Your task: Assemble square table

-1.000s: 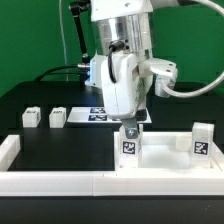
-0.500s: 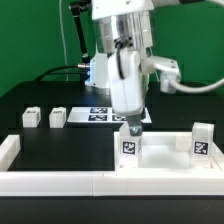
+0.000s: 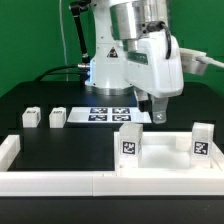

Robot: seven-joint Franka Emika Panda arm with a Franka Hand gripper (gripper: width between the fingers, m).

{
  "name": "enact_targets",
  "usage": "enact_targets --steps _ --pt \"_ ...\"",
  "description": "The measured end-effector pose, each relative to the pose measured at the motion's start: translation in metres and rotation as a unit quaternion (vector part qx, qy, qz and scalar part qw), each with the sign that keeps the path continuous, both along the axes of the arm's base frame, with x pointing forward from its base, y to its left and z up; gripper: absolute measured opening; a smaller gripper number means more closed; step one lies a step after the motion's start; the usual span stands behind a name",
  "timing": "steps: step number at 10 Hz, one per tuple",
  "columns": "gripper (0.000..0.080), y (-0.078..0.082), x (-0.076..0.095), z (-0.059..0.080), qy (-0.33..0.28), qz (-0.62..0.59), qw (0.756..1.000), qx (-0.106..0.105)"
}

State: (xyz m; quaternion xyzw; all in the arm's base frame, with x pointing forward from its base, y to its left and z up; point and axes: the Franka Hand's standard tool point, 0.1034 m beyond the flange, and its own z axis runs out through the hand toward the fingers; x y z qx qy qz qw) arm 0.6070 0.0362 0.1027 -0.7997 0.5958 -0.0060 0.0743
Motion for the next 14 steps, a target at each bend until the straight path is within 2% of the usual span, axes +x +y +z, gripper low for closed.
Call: enact_targets --steps 2,3,6,7,8,9,10,12,13,14 --pt "0.0649 -0.003 0.000 -0.001 -0.009 0.075 0.997 -0.009" --pt "0.0649 -0.004 -0.004 -0.004 -0.021 0.173 0.984 -0.027" --pt "0.0649 -0.010 -0.021 -0.016 -0.034 0.406 0.911 -0.058" --pt "0.0649 -0.019 -0.027 -0.023 -0.034 0.477 0.876 -0.066" --pt "0.0649 -0.034 -0.031 -0.028 -0.041 0.519 0.850 -0.082" --pt "0.0649 -0.037 -0.032 -0.029 -0.038 0.532 0.842 -0.084" --pt "0.0649 -0.038 -0.032 -0.029 -0.039 0.563 0.821 -0.089" --pt "0.0649 -0.040 -0.033 -0.031 -0.037 0.567 0.818 -0.088" --pt "0.0649 -0.050 -0.039 -0.045 -0.025 0.569 0.818 -0.075" --pt "0.0649 -0.057 -0.040 -0.062 -0.013 0.566 0.821 -0.071"
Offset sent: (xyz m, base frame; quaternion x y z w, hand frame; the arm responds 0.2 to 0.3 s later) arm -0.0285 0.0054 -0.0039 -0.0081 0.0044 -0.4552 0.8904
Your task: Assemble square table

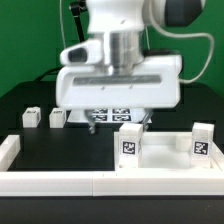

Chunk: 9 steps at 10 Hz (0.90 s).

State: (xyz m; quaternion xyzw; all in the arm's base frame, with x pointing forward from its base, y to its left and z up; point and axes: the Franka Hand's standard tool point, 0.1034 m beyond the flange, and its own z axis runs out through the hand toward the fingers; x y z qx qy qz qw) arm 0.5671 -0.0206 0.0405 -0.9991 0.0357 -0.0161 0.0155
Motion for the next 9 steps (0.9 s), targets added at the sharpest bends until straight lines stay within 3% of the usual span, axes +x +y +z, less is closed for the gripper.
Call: enact_targets --steps 2,4,5,6,7,8,9 --pt "0.0649 -0.001 -0.006 -0.024 0.013 -0.001 1.000 0.002" --pt "0.0649 0.006 -0.005 -0.028 0.004 -0.004 1.000 0.000" --pt "0.0562 0.005 -0.005 -0.028 0.004 -0.006 1.000 0.000" --pt "0.0426 0.005 -0.005 -0.028 0.004 -0.006 1.000 0.000" --pt "0.0426 0.004 -0.005 -0.028 0.004 -0.006 1.000 0.000" --pt "0.0242 0.004 -0.005 -0.028 0.004 -0.006 1.000 0.000" --pt "0.0108 0.004 -0.005 -0.028 0.004 -0.006 1.000 0.000"
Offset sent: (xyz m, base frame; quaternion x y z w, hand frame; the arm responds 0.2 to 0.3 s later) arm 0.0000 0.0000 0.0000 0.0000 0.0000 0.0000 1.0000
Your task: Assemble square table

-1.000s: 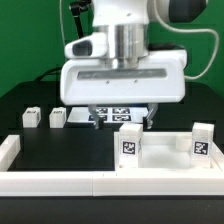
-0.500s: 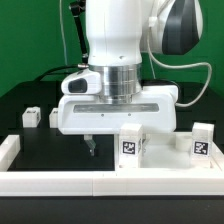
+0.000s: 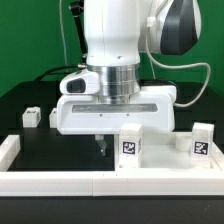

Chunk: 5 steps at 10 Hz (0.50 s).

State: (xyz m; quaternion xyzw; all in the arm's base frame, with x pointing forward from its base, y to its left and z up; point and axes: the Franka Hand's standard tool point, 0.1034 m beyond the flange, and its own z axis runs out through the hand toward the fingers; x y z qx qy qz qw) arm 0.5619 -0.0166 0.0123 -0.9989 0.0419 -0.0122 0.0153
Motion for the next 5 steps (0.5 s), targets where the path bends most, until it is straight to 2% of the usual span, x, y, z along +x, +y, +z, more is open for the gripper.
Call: enact_targets --steps 1,2,5 --pt "0.0108 0.0000 -0.0004 -0.0001 0.001 0.006 1.000 -0.002" --pt "0.0060 0.0001 -0.0006 0.0000 0.001 0.010 1.000 -0.003" --pt "0.0060 0.0001 -0.0006 -0.0001 0.001 0.010 1.000 -0.003"
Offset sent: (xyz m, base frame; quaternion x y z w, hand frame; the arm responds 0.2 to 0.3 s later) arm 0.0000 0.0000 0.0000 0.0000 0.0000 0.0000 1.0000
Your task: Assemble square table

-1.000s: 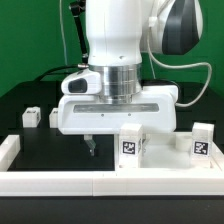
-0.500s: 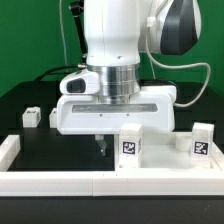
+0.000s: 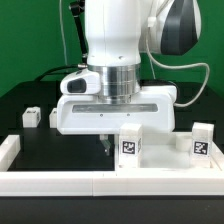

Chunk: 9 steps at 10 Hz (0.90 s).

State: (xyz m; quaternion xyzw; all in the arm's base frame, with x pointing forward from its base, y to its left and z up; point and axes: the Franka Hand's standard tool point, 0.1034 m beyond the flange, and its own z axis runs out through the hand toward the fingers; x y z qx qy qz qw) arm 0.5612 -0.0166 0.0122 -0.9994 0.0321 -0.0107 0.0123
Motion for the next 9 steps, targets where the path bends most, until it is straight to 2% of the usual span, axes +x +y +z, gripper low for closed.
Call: enact_targets --steps 5,7,9 --pt "0.0060 -0.002 -0.001 0.000 0.000 0.021 1.000 0.000" --pt "0.0060 -0.021 -0.005 0.002 0.007 0.115 0.993 -0.001" --pt "0.0060 -0.036 -0.005 0.001 0.022 0.273 0.962 -0.010"
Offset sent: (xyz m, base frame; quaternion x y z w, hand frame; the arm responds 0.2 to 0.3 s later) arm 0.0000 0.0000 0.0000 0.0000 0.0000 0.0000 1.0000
